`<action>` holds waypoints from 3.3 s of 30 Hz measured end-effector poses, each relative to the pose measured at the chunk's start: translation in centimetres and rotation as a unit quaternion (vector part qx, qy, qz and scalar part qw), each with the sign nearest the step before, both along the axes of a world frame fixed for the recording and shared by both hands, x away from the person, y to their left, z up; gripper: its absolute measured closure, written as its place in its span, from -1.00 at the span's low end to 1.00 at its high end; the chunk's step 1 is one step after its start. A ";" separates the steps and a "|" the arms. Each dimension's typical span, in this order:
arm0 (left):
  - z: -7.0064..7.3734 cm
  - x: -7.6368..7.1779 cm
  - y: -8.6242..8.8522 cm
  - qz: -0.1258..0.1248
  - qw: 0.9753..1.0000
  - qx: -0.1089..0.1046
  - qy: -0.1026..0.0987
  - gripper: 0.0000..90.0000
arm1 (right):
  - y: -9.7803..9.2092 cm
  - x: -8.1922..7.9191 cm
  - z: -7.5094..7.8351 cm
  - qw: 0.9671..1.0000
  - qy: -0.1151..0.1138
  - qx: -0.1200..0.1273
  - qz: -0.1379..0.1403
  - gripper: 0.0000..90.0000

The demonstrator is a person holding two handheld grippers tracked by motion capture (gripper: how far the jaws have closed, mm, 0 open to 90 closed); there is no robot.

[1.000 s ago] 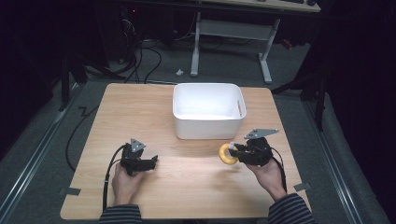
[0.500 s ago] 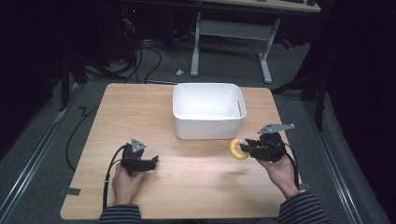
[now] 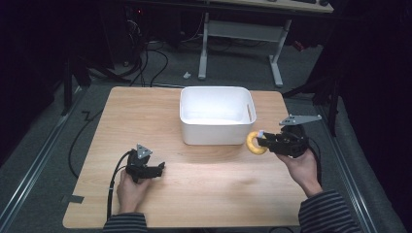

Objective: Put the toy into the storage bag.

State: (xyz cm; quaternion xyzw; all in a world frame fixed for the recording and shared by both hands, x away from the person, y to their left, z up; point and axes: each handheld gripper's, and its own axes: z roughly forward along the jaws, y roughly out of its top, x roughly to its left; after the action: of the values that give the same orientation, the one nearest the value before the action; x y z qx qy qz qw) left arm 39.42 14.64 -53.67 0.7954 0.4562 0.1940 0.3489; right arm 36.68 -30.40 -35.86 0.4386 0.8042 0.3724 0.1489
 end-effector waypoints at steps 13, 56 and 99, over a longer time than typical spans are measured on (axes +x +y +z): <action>0.0 0.0 0.0 0.000 1.000 0.000 0.000 -0.61 | 0.6 1.7 1.7 1.000 -0.017 -0.017 -0.013 0.48; 0.0 0.0 0.0 0.001 1.000 0.000 0.000 -0.61 | 5.3 8.8 3.8 0.993 -0.052 -0.104 -0.018 0.48; 0.0 0.0 0.0 0.000 1.000 0.001 0.001 -0.61 | 9.7 13.2 0.2 0.996 0.000 -0.087 0.012 0.48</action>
State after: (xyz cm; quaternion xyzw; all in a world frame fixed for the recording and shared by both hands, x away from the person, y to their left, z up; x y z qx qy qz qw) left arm 39.41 14.65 -53.66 0.7956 0.4565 0.1939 0.3480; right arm 49.84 -20.66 -35.69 0.4144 0.8389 0.3024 0.1819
